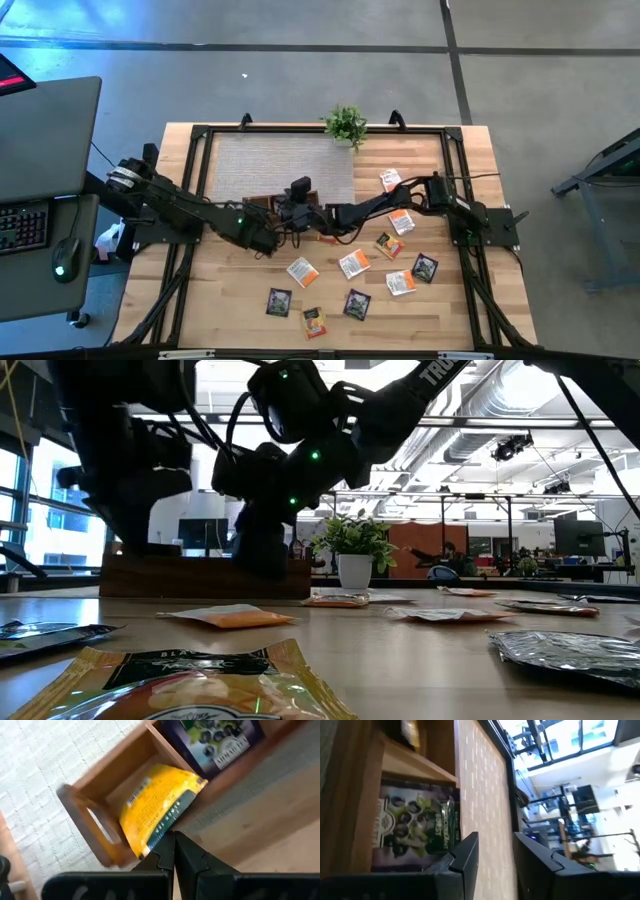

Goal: Pick & Place Tea
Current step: Put the yellow tea bag into the left section of the wooden organizer

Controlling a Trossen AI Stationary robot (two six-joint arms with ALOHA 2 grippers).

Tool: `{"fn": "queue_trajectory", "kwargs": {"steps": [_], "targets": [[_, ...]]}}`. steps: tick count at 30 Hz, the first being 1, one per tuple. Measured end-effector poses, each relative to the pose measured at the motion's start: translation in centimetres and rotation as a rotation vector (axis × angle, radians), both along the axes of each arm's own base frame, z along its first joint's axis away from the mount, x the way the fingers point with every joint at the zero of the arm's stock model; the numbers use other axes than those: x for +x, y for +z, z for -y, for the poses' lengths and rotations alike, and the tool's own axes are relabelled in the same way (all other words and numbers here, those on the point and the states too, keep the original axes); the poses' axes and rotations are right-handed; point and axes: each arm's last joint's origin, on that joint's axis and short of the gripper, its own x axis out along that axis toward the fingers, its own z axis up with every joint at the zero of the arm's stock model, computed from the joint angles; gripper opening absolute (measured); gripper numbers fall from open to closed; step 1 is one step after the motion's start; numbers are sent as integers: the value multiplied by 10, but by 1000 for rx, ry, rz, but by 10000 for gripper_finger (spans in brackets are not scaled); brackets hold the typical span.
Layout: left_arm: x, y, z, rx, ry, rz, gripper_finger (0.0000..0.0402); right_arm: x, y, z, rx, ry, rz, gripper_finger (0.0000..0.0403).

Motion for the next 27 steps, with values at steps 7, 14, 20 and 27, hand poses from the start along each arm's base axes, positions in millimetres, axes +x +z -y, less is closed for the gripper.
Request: {"fn": "queue_trajectory", "kwargs": {"steps": [7, 14, 20, 27], "targets": [[-1, 0, -22, 32, 24, -92, 0, -3, 0, -10, -24, -50, -14, 117], [2, 10, -42, 58, 25, -167, 0, -5, 7, -15, 63, -4, 15, 117], [10, 27, -61, 137, 4, -209, 0, -8, 5, -17, 118, -31, 7, 117], [10, 31, -84, 191, 15, -256, 0, -28, 36, -5, 44, -221, -55, 117]]}}
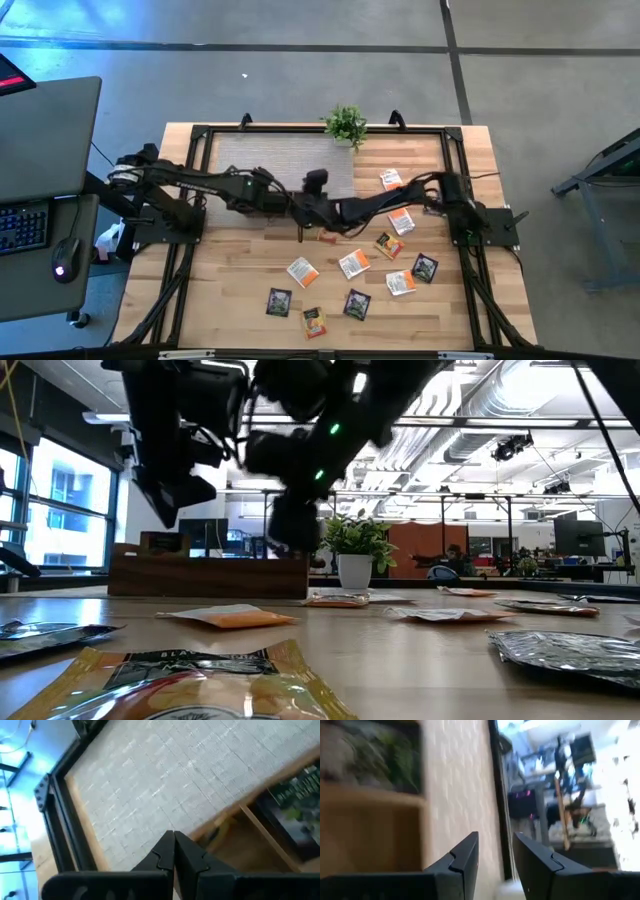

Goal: Pick & Place Tea
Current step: Put the yellow tea bag into the left section of the wooden organizer

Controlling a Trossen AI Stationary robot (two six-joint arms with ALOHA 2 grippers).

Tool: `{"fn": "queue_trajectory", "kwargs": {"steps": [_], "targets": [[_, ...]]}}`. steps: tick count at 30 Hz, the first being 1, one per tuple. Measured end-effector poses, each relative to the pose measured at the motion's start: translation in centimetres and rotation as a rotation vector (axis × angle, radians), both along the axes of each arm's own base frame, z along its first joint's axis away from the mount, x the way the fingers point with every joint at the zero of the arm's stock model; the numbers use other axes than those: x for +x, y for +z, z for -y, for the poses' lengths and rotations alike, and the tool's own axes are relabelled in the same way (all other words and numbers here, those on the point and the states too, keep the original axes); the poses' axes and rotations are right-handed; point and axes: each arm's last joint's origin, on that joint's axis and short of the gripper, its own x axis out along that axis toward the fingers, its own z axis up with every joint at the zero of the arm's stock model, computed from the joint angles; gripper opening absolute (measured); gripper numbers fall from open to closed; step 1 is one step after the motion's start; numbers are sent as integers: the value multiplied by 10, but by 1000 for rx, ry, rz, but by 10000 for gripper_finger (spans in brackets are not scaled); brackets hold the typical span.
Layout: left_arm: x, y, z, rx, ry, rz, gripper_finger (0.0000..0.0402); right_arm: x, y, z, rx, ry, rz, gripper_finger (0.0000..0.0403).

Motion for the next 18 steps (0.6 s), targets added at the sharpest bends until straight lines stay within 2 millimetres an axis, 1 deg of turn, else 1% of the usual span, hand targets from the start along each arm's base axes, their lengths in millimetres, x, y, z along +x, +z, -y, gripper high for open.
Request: {"fn": "queue_trajectory", "kwargs": {"steps": [3, 4, 6, 8, 10, 12, 15, 18], "targets": [[-2, 10, -2, 11, -19, 6, 0, -17, 26, 9, 73, -55, 13, 117], [-4, 13, -3, 20, -22, -5, 0, -23, 38, 11, 103, -67, 22, 117], [-3, 27, -3, 45, -27, 38, 0, -38, 57, 14, 152, -99, 31, 117], [-7, 42, -3, 77, -32, 44, 0, -55, 67, 16, 193, -133, 15, 117], [-15, 58, -4, 100, -29, 67, 0, -73, 75, 14, 244, -146, 7, 117], [-21, 74, -4, 124, -27, 118, 0, -93, 81, 6, 313, -130, 14, 117], [-33, 88, -1, 86, -52, 186, 0, -127, 78, -7, 461, -83, -13, 117], [-37, 97, 4, 80, -96, 236, 0, -163, 68, -19, 637, -39, -9, 117]]}}
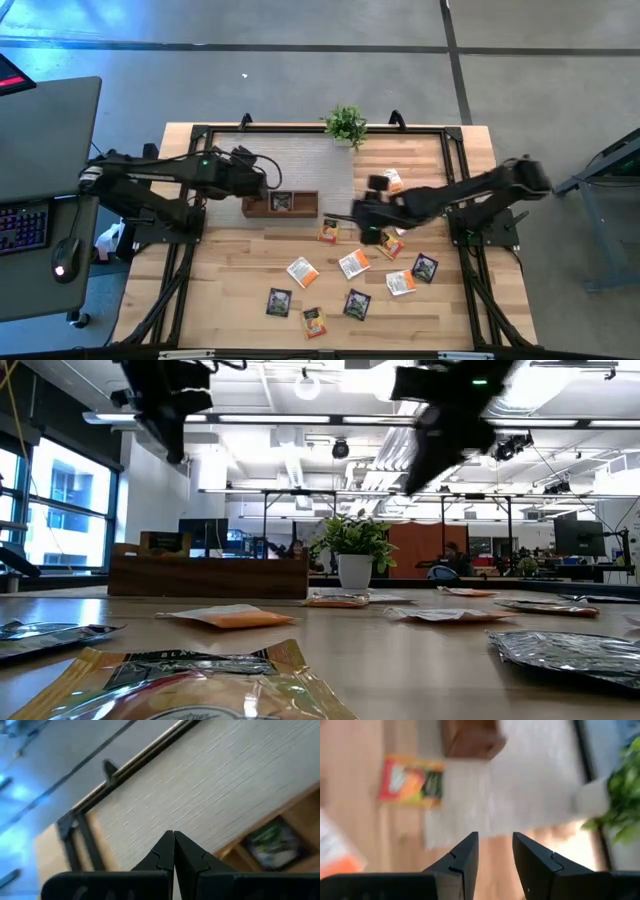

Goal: Pick & Place Tea
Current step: Put the yellow tea bag into the left section of the wooden organizer

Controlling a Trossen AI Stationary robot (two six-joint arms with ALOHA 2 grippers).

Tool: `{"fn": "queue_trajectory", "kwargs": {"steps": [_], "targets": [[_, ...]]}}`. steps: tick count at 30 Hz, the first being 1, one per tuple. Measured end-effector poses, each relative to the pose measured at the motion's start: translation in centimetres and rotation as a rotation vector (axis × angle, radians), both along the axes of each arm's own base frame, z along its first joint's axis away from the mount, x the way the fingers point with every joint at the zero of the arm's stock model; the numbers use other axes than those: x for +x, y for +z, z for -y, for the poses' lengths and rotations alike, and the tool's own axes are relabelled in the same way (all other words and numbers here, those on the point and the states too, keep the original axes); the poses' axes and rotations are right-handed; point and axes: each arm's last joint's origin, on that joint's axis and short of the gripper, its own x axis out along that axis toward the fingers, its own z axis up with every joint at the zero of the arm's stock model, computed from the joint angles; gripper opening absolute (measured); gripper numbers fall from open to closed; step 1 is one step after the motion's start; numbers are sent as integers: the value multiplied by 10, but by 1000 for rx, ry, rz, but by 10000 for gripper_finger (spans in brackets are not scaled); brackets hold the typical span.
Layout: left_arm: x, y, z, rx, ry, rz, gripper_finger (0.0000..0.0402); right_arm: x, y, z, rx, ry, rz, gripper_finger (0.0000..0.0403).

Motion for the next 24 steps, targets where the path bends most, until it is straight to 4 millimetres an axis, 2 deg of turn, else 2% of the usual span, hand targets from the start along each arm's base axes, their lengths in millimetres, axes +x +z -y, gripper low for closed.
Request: {"fn": "queue_trajectory", "kwargs": {"steps": [2, 5, 9, 13, 16, 19, 24], "targets": [[-7, 3, 4, -6, -23, 10, 0, -21, -6, -9, 74, 14, 63, 117], [-6, 10, 10, 16, -51, 84, 0, -46, -18, -19, 156, 22, 196, 117], [-3, 12, 18, 21, -90, 131, 0, -61, -32, -21, 232, 45, 415, 117], [0, 11, 22, 9, -113, 150, 0, -60, -48, -10, 273, 74, 613, 117], [1, 12, 22, -5, -117, 170, 0, -55, -59, 4, 342, 79, 691, 117], [2, 11, 23, -18, -120, 170, 0, -48, -74, 16, 348, 51, 657, 117], [2, 12, 23, -22, -122, 174, 0, -22, -97, 28, 397, 35, 555, 125]]}}
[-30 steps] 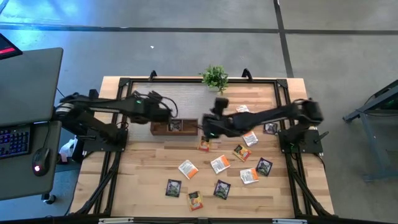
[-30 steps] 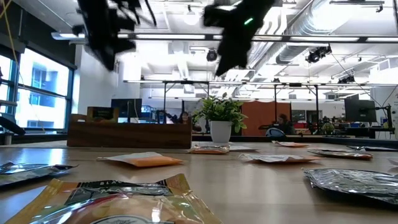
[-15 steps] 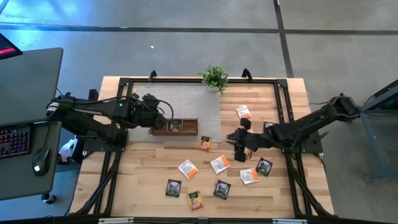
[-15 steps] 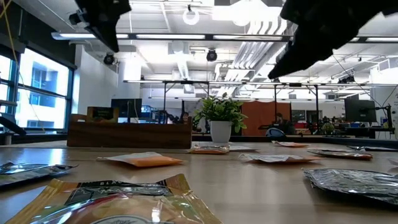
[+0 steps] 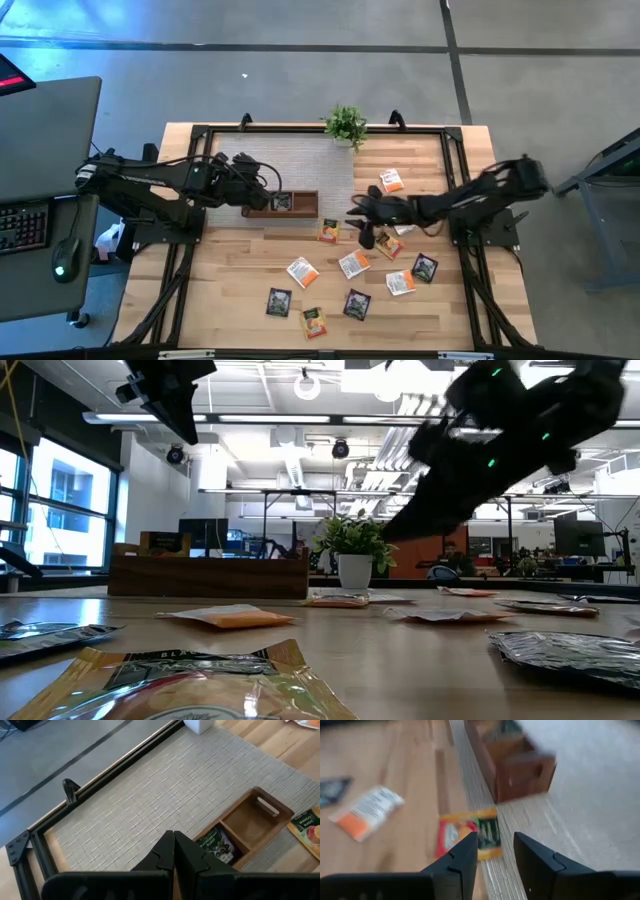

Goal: Pick & Place Tea
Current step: Put the yellow tea bag into the left section of the wooden organizer

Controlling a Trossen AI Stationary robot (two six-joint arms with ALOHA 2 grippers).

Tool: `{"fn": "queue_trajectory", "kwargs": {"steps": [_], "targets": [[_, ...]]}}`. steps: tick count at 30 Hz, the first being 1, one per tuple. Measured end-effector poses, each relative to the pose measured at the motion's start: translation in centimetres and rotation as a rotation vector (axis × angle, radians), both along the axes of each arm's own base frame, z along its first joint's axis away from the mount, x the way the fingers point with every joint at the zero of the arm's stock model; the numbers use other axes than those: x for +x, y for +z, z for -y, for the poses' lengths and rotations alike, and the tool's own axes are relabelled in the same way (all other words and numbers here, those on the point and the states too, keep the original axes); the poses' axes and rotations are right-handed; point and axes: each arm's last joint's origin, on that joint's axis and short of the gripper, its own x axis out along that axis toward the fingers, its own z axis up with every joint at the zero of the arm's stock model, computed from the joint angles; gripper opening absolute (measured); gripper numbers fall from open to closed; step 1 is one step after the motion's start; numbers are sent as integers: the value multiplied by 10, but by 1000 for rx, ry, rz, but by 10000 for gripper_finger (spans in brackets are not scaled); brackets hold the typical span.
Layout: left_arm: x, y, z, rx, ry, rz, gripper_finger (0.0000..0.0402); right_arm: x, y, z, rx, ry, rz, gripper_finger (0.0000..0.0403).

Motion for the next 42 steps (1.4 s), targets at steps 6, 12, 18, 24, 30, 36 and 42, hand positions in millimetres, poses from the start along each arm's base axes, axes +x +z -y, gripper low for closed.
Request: {"fn": "queue_trajectory", "kwargs": {"steps": [6, 12, 18, 24, 30, 36, 42], "targets": [[0, 0, 0, -8, -7, -2, 0, 30, -23, 12, 54, 13, -78, 152], [0, 0, 0, -7, -9, -8, 0, 46, -36, 22, 129, 11, -112, 167], [-2, -1, 0, -5, -10, -30, 0, 45, -41, 22, 137, 6, -139, 168], [-1, -1, 0, 1, -22, -34, 0, 42, -45, 21, 123, -10, -193, 167], [-1, -1, 0, 2, -21, -34, 0, 39, -47, 18, 72, -33, -228, 155], [-1, -1, 0, 2, -21, -34, 0, 39, -47, 18, 71, -39, -233, 70], [-1, -1, 0, 3, -21, -34, 0, 41, -44, 18, 74, 0, -188, 15]]}}
